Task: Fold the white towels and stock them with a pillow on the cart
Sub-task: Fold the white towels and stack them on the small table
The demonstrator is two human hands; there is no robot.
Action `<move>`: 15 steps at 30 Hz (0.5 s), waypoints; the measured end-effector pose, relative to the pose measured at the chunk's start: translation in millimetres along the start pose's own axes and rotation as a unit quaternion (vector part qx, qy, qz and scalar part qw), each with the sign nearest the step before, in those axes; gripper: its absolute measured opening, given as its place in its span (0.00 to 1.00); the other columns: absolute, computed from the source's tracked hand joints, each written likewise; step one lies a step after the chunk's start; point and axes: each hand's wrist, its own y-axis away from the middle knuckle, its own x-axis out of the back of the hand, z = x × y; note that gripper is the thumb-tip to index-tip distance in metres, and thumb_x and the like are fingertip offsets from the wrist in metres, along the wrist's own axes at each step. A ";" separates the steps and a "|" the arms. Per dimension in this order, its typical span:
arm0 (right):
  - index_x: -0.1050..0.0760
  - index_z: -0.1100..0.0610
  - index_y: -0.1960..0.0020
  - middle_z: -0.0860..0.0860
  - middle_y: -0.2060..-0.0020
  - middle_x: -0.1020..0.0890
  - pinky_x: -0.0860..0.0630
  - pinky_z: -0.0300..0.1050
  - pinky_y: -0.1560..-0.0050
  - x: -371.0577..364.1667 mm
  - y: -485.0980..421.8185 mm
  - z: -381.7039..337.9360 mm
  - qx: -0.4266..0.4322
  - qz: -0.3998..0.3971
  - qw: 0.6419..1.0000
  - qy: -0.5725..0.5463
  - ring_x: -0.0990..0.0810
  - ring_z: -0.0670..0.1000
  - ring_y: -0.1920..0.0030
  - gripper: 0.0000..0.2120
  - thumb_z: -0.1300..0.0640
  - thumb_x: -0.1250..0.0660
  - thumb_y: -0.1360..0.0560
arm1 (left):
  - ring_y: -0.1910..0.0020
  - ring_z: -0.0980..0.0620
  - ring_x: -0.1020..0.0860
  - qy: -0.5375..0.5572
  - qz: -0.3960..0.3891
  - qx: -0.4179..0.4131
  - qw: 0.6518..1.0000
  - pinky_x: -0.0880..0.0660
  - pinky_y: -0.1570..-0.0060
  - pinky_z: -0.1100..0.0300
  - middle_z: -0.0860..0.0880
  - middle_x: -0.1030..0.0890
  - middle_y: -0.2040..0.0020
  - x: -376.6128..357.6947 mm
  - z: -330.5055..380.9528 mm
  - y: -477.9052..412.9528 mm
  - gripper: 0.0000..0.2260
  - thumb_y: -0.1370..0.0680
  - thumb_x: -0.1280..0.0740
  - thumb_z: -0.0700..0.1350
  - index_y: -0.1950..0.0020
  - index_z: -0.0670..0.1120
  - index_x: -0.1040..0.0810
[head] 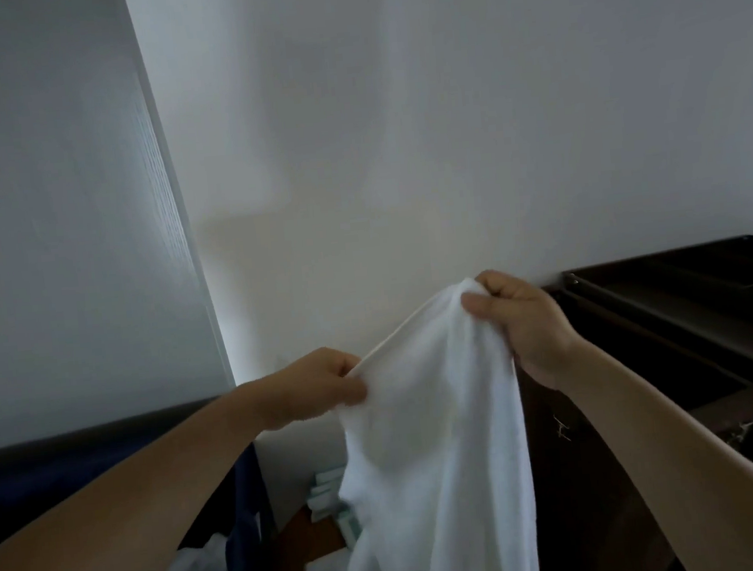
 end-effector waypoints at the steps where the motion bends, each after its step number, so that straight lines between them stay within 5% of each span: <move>1: 0.27 0.52 0.67 0.53 0.68 0.29 0.35 0.44 0.67 6.5 -4.5 -3.4 0.007 0.037 0.999 -0.022 0.30 0.50 0.69 0.11 0.56 0.31 0.28 | 0.62 0.51 0.23 0.040 0.027 -0.004 0.999 0.28 0.58 0.59 0.49 0.21 0.63 3.6 -8.0 1.9 0.07 0.30 0.30 0.44 0.57 0.40 0.19; 4: 0.27 0.55 0.64 0.54 0.67 0.28 0.33 0.44 0.64 24.4 -14.8 -11.3 -0.006 0.109 0.993 -0.051 0.29 0.51 0.66 0.11 0.61 0.33 0.23 | 0.61 0.49 0.22 0.185 0.077 -0.028 0.979 0.25 0.60 0.60 0.46 0.20 0.61 15.5 -18.7 8.7 0.05 0.22 0.31 0.41 0.55 0.40 0.18; 8: 0.26 0.56 0.65 0.52 0.68 0.25 0.30 0.46 0.60 29.3 -17.7 -4.8 -0.034 0.133 0.990 -0.042 0.27 0.52 0.65 0.12 0.62 0.33 0.23 | 0.62 0.49 0.19 0.308 0.106 -0.037 0.945 0.21 0.63 0.59 0.44 0.17 0.58 21.4 -15.6 14.1 0.12 0.28 0.30 0.44 0.48 0.38 0.19; 12: 0.26 0.57 0.64 0.56 0.64 0.25 0.29 0.50 0.54 36.9 -14.3 1.7 -0.058 0.202 0.974 -0.079 0.26 0.54 0.60 0.10 0.61 0.31 0.24 | 0.54 0.42 0.17 0.397 0.073 0.003 0.915 0.17 0.55 0.52 0.37 0.17 0.50 15.2 -25.5 19.0 0.15 0.28 0.31 0.40 0.44 0.34 0.22; 15: 0.25 0.59 0.61 0.57 0.64 0.25 0.29 0.48 0.58 34.9 -12.3 4.7 -0.067 0.163 0.984 -0.029 0.26 0.55 0.60 0.08 0.61 0.32 0.24 | 0.53 0.41 0.16 0.415 0.082 0.004 0.906 0.17 0.53 0.52 0.35 0.17 0.48 4.5 -25.1 18.5 0.18 0.26 0.31 0.43 0.42 0.31 0.23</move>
